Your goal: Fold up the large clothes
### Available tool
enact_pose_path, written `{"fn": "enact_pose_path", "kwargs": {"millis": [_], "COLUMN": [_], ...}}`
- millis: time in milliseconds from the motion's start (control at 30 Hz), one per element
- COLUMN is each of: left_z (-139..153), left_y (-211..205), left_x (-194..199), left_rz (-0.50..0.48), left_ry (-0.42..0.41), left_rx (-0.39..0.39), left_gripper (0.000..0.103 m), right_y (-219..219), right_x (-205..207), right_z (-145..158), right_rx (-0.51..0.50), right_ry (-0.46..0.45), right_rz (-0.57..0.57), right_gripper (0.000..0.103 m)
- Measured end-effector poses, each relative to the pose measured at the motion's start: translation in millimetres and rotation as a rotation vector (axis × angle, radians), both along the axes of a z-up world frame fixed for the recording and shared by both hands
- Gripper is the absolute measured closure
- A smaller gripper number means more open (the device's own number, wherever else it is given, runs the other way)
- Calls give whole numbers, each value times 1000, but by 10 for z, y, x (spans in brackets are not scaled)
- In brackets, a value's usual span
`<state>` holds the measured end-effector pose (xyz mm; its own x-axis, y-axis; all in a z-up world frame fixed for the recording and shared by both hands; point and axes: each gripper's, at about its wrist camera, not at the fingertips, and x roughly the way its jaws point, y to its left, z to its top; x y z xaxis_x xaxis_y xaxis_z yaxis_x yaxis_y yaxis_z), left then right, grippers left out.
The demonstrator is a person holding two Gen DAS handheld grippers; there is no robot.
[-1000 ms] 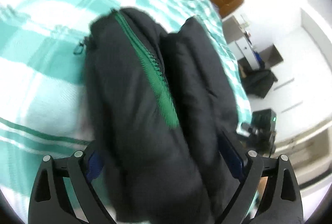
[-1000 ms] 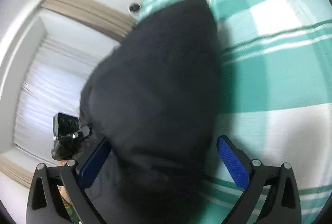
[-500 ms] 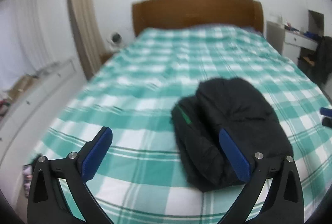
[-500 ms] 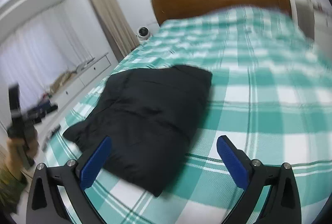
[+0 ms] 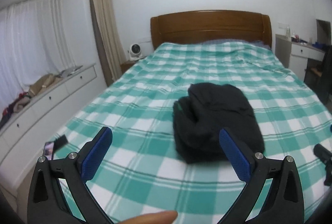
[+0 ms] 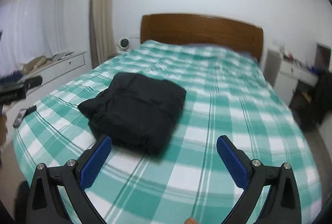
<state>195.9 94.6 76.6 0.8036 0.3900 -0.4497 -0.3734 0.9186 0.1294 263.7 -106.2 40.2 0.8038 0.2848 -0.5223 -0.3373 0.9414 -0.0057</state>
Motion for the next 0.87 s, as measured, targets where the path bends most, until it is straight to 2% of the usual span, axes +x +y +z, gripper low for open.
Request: {"fn": "enact_pose_path", "kwargs": {"millis": [133, 400, 533, 733, 867], "left_z": [-38, -88, -132, -185, -195], "left_y": [-190, -432, -485, -475, -522], "left_x": [-119, -217, -224, -262, -298], "left_rz": [-41, -92, -93, -92, -76], "left_ry": [16, 36, 49, 55, 48], "left_rx": [-32, -42, -32, -75, -48], "left_gripper": [1, 1, 1, 1, 1], "right_y": [-15, 15, 35, 39, 49], "right_x": [-224, -461, -498, -523, -535], "right_z": [-25, -70, -98, -125, -132], "right_rx": [1, -30, -43, -40, -38], "right_ry": [40, 49, 47, 55, 58], "right_rz": [-38, -36, -37, -35, -34], "right_gripper": [0, 0, 0, 0, 0]}}
